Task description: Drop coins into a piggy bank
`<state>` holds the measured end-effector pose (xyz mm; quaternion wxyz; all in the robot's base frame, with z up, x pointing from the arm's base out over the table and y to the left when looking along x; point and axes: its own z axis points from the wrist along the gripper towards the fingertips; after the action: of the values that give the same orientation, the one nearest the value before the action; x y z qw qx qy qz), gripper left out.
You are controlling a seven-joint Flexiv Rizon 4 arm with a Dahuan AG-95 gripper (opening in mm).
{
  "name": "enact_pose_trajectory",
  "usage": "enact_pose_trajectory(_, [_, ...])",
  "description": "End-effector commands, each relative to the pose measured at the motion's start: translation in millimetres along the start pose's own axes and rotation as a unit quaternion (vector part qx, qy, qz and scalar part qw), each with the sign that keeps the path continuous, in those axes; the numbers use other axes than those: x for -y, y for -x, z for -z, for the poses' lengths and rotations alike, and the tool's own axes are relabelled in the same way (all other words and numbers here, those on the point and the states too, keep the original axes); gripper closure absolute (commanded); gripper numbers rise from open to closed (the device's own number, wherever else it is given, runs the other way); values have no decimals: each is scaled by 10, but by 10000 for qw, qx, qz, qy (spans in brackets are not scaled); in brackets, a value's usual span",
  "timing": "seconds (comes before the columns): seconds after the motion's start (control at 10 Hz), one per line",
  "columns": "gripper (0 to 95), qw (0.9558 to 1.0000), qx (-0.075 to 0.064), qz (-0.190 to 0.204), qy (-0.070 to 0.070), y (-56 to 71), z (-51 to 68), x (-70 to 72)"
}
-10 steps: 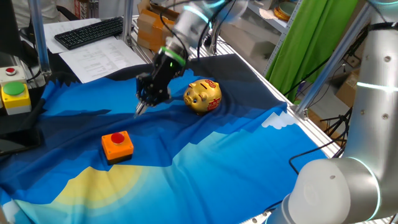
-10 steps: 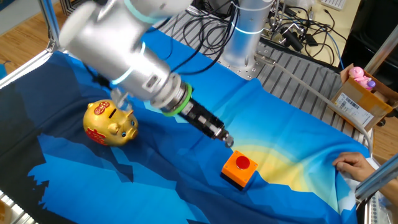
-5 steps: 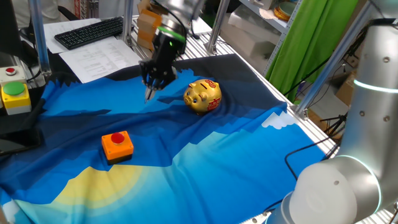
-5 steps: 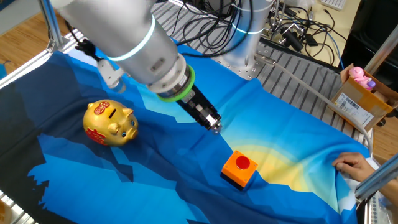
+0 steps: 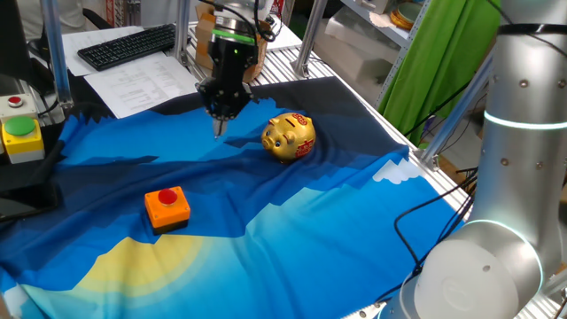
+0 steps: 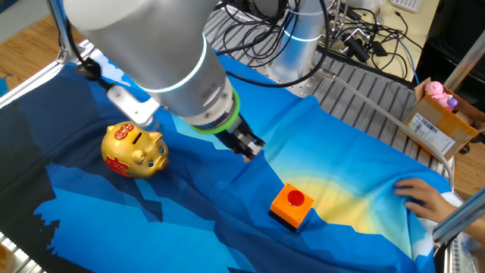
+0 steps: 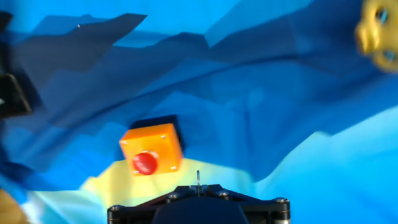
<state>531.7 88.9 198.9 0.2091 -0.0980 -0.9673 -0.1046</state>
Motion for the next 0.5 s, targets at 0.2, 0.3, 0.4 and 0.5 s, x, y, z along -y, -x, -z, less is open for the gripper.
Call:
enact_pose_trajectory(0.2, [950, 9984, 263, 348, -362, 158, 40, 523])
enact_pose_trajectory(0.3, [950, 9980, 363, 375, -347, 171, 37, 599])
enact_pose_trajectory(0.4, [950, 9974, 467, 391, -379, 180, 32, 656])
enact_pose_trajectory(0.5, [950, 9961, 496, 482, -543, 194, 38, 739])
